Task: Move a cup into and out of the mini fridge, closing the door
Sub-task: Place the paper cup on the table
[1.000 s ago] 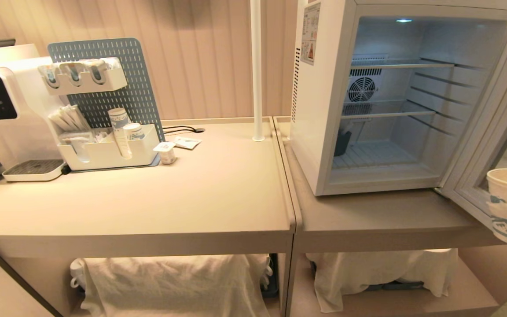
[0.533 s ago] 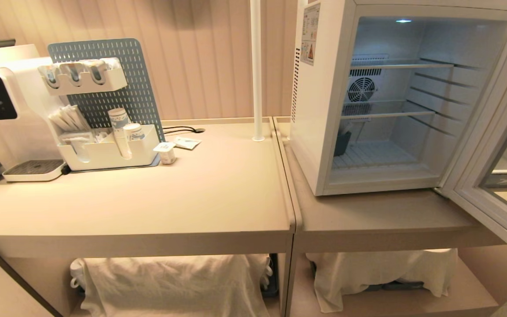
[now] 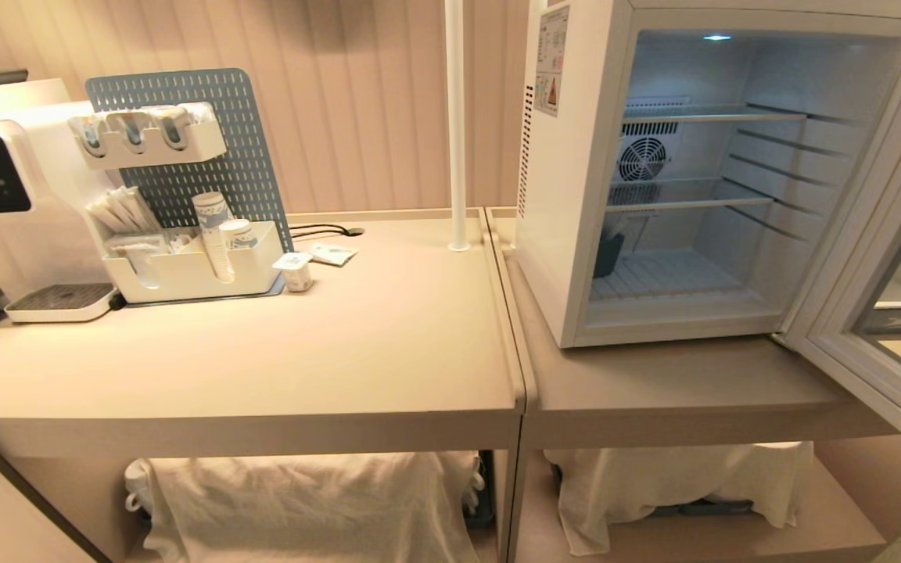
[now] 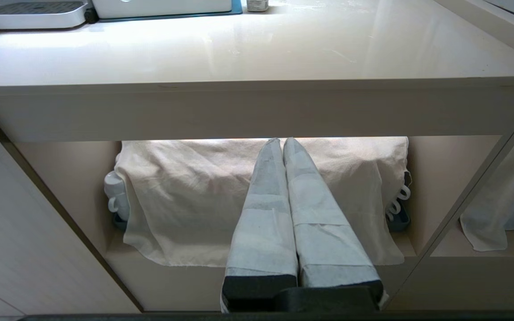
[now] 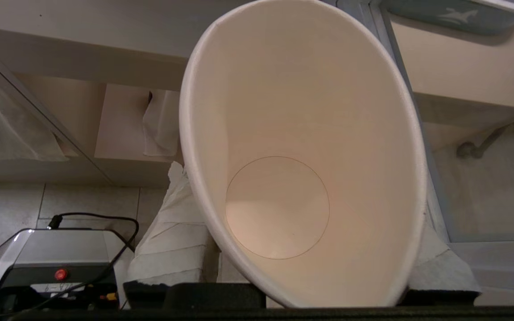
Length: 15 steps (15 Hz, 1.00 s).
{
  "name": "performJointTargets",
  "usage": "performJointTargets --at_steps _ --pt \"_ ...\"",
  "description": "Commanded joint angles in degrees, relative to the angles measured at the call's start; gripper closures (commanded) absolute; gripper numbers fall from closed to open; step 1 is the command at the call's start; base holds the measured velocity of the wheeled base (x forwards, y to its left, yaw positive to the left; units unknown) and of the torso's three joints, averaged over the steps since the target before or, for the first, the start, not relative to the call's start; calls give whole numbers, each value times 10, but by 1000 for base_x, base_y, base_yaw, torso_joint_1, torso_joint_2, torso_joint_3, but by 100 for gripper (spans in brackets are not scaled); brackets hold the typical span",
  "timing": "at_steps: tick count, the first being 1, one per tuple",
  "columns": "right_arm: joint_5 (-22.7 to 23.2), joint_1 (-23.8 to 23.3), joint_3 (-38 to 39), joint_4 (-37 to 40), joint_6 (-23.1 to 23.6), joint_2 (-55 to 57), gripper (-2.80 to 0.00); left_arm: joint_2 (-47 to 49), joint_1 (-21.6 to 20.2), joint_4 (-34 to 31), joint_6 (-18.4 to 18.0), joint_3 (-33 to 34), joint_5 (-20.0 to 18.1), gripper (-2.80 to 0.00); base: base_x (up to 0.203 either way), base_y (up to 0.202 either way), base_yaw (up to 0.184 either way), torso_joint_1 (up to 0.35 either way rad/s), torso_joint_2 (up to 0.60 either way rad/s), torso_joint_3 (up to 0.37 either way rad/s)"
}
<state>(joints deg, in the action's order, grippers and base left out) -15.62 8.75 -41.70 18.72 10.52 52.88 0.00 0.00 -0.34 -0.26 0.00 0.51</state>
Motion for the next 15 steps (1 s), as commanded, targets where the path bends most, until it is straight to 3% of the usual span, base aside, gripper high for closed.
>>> performJointTargets --at_steps 1,8,15 --pt "0 0 22 -16 6 -20 0 1 0 0 0 1 0 0 0 0 0 0 0 0" --pt "2 3 78 -29 11 -87 0 1 0 0 0 1 0 0 0 0 0 0 0 0" --pt "17 13 220 -160 19 -234 0 0 0 0 0 1 0 0 0 0 0 0 0 0"
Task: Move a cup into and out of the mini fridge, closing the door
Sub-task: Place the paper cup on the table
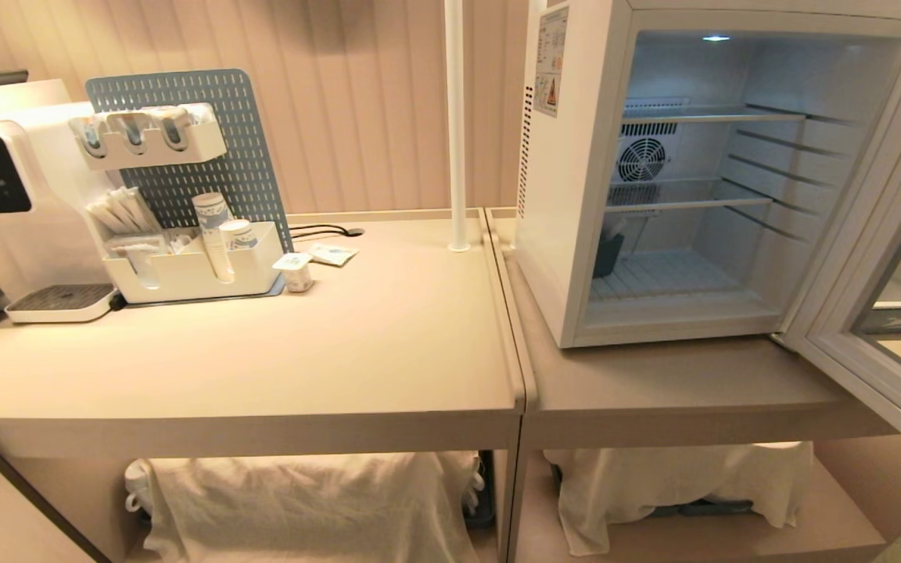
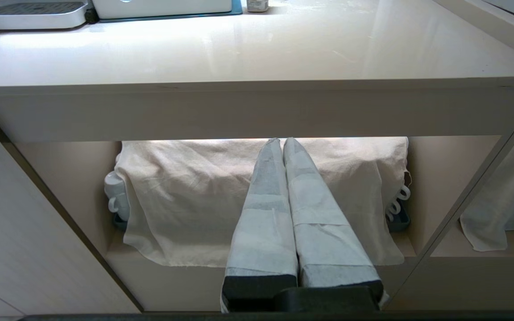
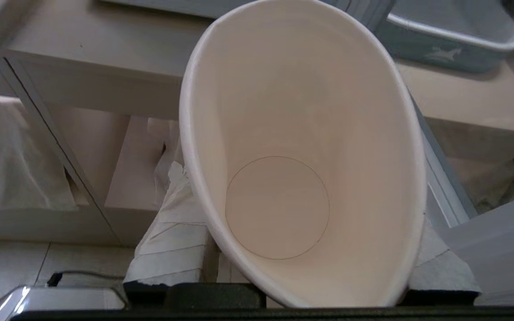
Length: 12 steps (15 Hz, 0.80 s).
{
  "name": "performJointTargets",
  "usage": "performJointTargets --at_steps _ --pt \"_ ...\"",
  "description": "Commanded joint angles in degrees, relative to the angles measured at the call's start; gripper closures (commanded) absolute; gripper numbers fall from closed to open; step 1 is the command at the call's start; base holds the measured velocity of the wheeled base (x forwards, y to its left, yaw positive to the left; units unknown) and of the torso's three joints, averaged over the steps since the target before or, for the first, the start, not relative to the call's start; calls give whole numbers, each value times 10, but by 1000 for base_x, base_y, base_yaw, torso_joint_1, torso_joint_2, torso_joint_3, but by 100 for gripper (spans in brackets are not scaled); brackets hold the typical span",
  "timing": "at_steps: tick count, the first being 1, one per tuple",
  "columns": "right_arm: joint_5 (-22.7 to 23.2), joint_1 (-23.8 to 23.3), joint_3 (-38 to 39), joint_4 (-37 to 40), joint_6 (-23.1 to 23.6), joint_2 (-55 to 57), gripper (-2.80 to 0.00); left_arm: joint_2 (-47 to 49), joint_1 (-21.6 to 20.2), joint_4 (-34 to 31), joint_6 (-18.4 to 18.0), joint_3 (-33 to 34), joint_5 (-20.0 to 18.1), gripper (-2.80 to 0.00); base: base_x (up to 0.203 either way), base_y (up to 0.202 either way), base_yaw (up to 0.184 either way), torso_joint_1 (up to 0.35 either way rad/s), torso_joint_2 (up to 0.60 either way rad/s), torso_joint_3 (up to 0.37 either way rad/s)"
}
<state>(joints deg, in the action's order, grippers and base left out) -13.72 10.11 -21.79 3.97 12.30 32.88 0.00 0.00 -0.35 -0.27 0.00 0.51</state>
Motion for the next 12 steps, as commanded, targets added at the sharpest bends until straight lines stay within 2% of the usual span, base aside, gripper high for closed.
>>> performJointTargets --at_steps 1,3,6,12 --pt "4 -3 46 -38 4 -56 0 1 0 0 0 1 0 0 0 0 0 0 0 0" --pt "20 -14 91 -53 2 -114 0 1 0 0 0 1 0 0 0 0 0 0 0 0" --pt "74 -38 142 -64 -16 -161 0 1 0 0 0 1 0 0 0 0 0 0 0 0" --pt "80 -42 216 -115 -36 -163 0 1 0 0 0 1 0 0 0 0 0 0 0 0"
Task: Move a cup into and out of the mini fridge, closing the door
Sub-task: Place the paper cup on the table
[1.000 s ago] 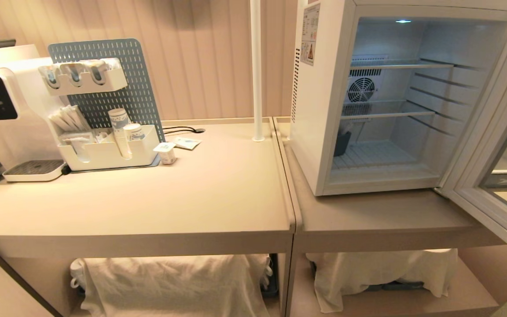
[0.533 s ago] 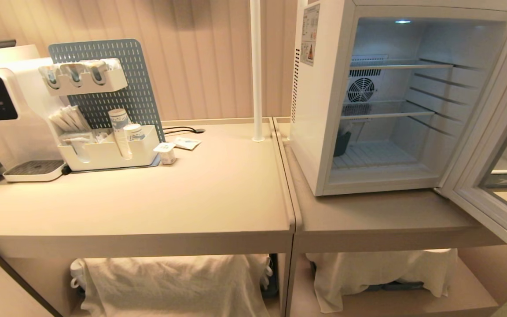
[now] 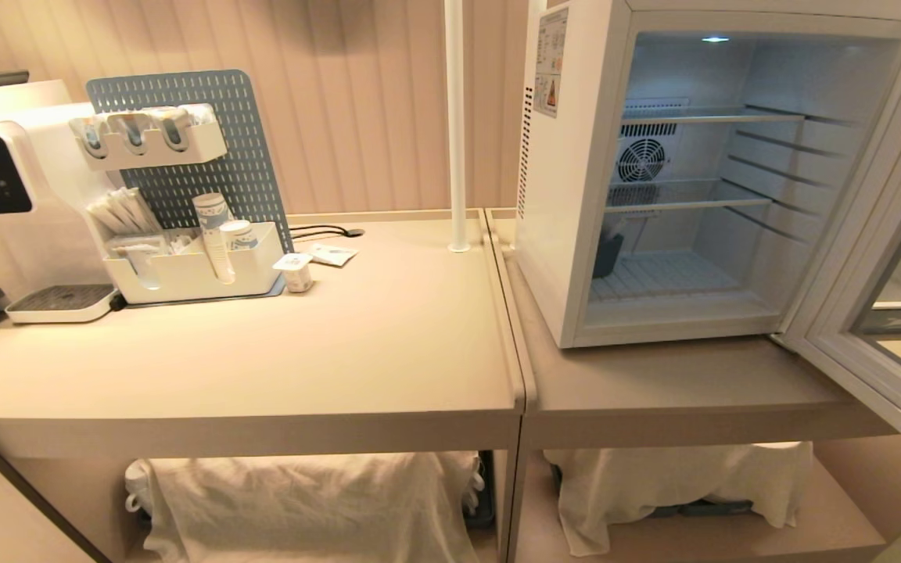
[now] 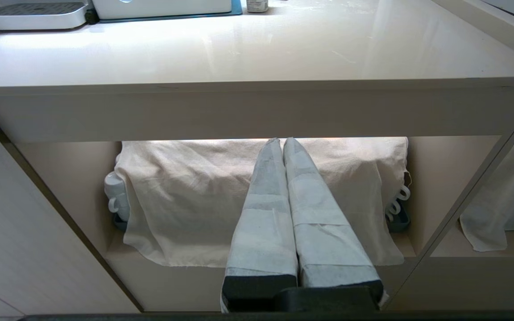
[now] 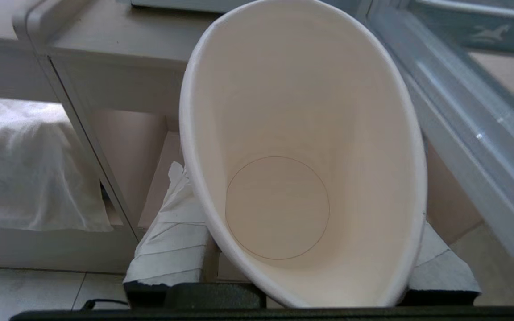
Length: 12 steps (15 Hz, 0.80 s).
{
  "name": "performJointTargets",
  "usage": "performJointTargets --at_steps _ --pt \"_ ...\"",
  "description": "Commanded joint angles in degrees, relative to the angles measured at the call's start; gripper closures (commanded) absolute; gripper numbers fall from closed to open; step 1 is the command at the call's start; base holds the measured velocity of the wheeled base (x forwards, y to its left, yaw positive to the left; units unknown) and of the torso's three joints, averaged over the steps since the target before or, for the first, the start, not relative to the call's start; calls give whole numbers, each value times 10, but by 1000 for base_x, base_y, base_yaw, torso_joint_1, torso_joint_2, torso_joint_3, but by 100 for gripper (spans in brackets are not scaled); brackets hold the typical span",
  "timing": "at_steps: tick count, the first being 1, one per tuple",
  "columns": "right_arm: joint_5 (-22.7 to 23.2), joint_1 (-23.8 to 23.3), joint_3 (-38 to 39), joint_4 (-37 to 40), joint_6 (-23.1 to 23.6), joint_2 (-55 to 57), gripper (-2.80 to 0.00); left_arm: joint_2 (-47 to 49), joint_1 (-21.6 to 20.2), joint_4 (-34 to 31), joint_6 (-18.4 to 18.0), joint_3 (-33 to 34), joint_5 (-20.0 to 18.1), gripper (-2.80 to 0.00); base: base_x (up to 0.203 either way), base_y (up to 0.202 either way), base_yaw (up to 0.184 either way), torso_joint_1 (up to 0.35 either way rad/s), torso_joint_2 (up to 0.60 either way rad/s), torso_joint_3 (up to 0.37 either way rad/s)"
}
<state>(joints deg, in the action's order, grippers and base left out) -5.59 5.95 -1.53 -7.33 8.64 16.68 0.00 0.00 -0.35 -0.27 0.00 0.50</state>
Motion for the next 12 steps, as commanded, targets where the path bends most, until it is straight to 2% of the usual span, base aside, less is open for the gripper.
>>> performJointTargets --at_steps 1,3,4,6,9,11,12 --pt "8 -1 24 -8 -1 -1 0 1 0 0 0 1 0 0 0 0 0 0 0 0" --pt "34 -1 26 10 -27 -1 0 0 0 0 0 1 0 0 0 0 0 0 0 0" --pt "43 -1 26 20 -26 -1 0 1 0 0 0 1 0 0 0 0 0 0 0 0" --pt "42 -2 26 20 -31 -1 0 1 0 0 0 1 0 0 0 0 0 0 0 0" --pt "48 -10 26 31 3 -1 0 0 0 0 0 1 0 0 0 0 0 0 0 0" --pt "47 -11 26 33 -40 -1 0 1 0 0 0 1 0 0 0 0 0 0 0 0" --pt "50 -10 26 36 -39 -2 0 1 0 0 0 1 0 0 0 0 0 0 0 0"
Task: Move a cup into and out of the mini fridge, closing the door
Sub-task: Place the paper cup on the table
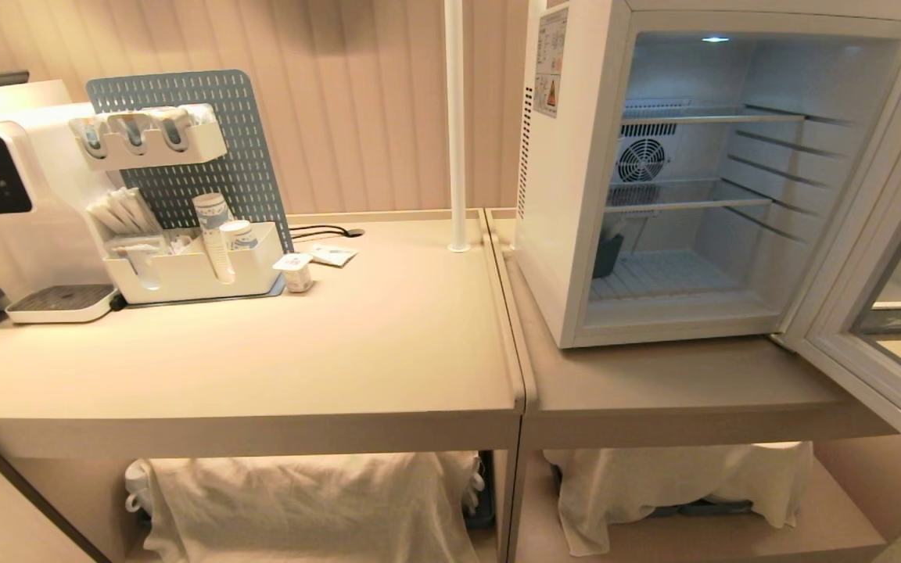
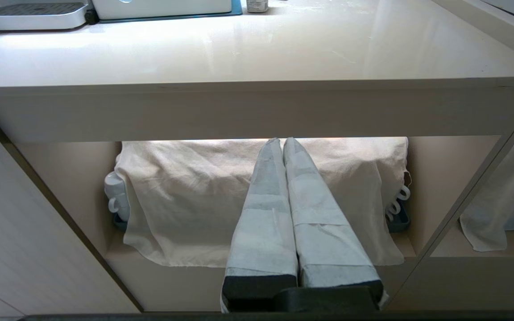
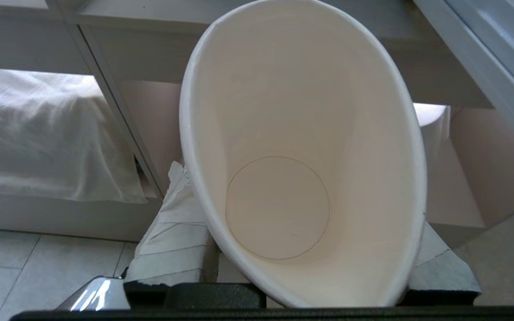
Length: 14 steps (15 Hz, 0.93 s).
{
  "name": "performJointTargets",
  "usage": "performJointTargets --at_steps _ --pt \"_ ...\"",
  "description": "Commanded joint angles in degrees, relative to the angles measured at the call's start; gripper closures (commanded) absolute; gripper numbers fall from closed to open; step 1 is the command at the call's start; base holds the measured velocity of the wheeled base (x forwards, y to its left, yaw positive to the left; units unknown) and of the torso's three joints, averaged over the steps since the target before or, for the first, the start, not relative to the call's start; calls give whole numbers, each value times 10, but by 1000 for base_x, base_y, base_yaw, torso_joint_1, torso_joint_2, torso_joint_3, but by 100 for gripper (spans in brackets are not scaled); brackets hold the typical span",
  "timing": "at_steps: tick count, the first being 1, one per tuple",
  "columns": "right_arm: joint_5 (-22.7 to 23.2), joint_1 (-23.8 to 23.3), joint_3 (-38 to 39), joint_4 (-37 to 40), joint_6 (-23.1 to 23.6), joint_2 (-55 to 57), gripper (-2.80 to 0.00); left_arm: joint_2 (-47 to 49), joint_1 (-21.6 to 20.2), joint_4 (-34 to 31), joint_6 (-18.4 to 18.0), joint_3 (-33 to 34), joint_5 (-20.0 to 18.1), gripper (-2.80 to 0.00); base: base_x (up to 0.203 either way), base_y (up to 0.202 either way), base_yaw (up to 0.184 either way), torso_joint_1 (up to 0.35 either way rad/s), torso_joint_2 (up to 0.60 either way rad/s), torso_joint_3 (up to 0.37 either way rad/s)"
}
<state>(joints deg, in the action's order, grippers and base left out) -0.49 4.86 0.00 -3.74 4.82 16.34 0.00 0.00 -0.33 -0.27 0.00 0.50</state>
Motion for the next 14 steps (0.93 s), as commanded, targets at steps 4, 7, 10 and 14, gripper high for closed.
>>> performJointTargets --at_steps 4,7,10,14 --pt "13 -47 5 37 24 -100 0 1 0 0 0 1 0 0 0 0 0 0 0 0" --pt "13 -52 10 36 31 -164 0 0 0 0 0 1 0 0 0 0 0 0 0 0" --pt "13 -53 11 38 25 -163 0 1 0 0 0 1 0 0 0 0 0 0 0 0" --pt "12 -53 11 39 22 -163 0 0 0 0 -1 1 0 0 0 0 0 0 0 0"
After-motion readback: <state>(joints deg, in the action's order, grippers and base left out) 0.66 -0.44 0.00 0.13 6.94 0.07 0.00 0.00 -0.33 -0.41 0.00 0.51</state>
